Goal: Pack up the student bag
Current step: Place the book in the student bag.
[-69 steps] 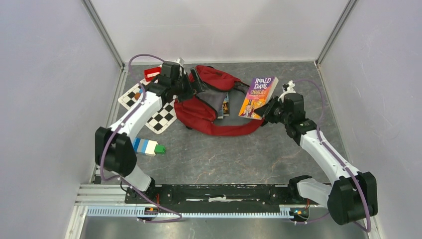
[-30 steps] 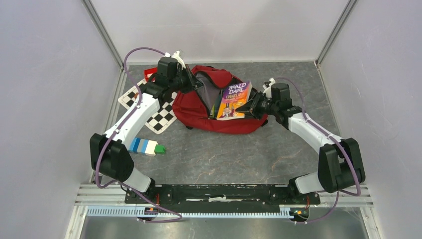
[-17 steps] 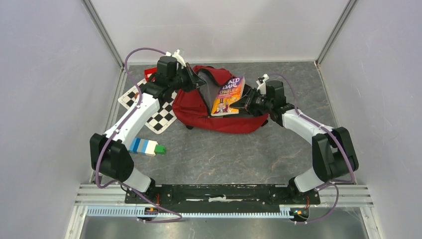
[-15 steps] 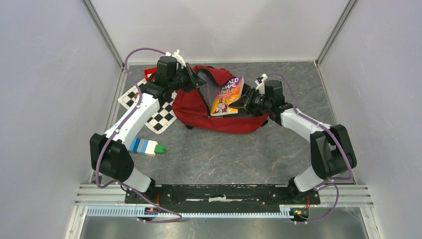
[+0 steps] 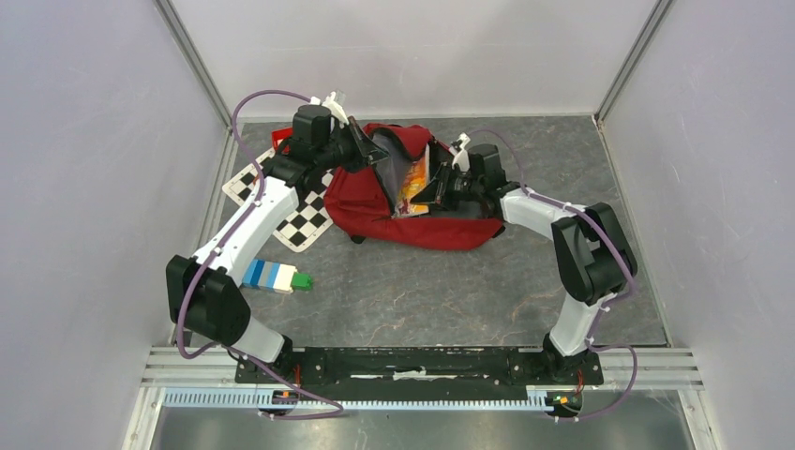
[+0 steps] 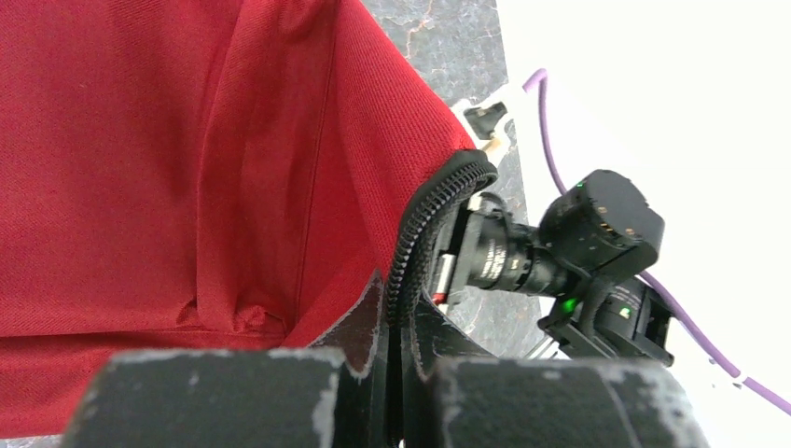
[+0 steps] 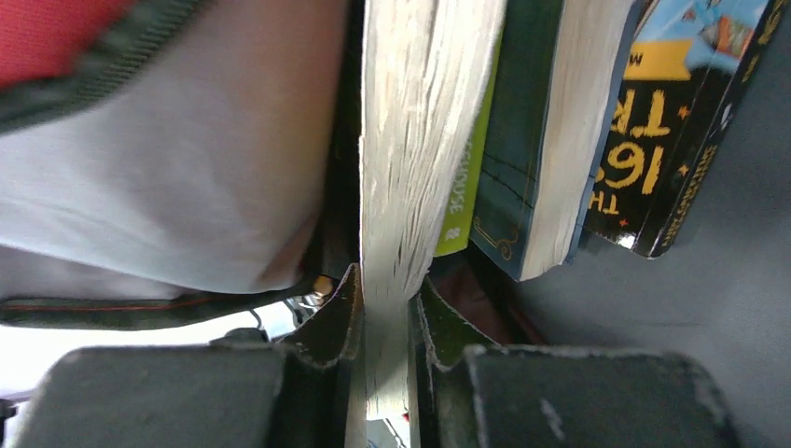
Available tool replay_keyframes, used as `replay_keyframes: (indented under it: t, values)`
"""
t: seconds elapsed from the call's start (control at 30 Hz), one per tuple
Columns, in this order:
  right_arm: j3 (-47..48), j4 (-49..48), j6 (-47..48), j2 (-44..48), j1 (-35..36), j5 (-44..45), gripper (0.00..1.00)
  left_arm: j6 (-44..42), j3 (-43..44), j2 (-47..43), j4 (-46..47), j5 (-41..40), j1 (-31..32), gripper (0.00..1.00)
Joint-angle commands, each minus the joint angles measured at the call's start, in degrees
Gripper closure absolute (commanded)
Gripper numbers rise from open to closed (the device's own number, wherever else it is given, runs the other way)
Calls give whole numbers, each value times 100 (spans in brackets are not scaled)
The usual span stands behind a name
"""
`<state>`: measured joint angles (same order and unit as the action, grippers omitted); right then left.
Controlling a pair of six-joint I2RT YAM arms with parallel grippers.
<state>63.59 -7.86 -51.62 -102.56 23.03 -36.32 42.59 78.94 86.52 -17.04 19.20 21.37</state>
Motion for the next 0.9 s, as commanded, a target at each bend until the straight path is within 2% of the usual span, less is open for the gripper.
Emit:
replay_keyframes:
  t: [0.0, 0.13, 0.33, 0.4, 0.53, 0.6, 0.7, 0.87]
  values:
    - [142, 174, 433, -192, 273, 78, 100, 182, 118, -400, 307, 93, -10, 98]
    - [569, 418, 502, -620, 466, 180, 99, 195, 22, -431, 319, 154, -5, 98]
    - [1103, 401, 523, -1149, 786, 252, 89, 243, -140, -467, 379, 260, -9, 98]
    - [1022, 397, 566, -1053, 778, 357, 79, 241, -181, -524, 344, 205, -13, 98]
    - [489, 451, 756, -459, 591, 557, 45, 250, -251, -624, 265, 85, -15, 98]
    - [142, 484, 783, -95, 429, 581, 33, 237, -303, -652, 241, 29, -12, 98]
    - [-372, 513, 798, 525, 92, 588, 25, 219, -386, -668, 220, -38, -18, 98]
    - [-769, 488, 662, 1329, -267, 675, 20, 197, -402, -695, 203, -107, -19, 98]
